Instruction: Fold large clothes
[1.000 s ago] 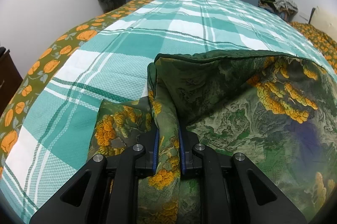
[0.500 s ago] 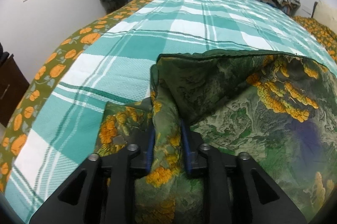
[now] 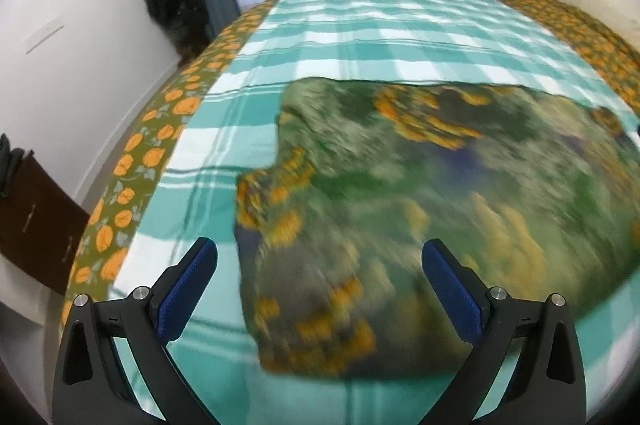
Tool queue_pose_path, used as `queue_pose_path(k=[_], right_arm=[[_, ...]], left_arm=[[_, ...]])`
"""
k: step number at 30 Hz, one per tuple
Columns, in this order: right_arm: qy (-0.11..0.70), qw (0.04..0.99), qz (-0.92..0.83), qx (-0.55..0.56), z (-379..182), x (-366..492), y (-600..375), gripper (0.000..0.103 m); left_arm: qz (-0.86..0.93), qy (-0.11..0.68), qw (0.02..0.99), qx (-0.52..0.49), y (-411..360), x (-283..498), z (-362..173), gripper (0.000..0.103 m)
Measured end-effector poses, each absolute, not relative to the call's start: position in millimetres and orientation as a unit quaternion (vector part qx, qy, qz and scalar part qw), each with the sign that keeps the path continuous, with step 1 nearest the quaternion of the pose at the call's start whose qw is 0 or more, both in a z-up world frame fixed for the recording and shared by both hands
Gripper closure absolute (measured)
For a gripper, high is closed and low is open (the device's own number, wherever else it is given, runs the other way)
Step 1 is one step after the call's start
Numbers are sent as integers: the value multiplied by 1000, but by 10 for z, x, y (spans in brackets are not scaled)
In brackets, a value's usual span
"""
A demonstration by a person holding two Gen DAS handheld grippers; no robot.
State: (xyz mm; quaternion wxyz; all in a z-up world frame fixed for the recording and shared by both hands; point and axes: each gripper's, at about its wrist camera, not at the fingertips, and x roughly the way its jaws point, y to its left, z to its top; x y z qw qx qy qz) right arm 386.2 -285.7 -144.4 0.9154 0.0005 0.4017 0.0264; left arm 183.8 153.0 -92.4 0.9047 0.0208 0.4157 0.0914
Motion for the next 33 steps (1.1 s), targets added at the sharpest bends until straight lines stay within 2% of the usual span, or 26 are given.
queue_pose_path(k=[4,8,13,18,24,33], right_arm=[[379,922,82,-13,-1312,3333,-2633,18],[371,921,117,-19,-1429,2925,-2428,18],[401,909,114,-30,-1902,2816,-2378,18],[385,915,118,-29,-1905,2813,-2394,18],[377,917,128,-14,-1997,2770,-2452,17],[373,918,131,-21,-2023,2754,-2447,16]], left_arm=[[70,412,908,-2,1385,1575,-842,1],[43,437,897,-42,1285,1456,-891,1],[10,456,886,-81,1047,1276,-1003,1],[-17,459,886,-66,710,1259,-953,1],[-22,434,899,-57,483,1647,-743,1],[-33,417,908,-8,105,2747,-600,1]])
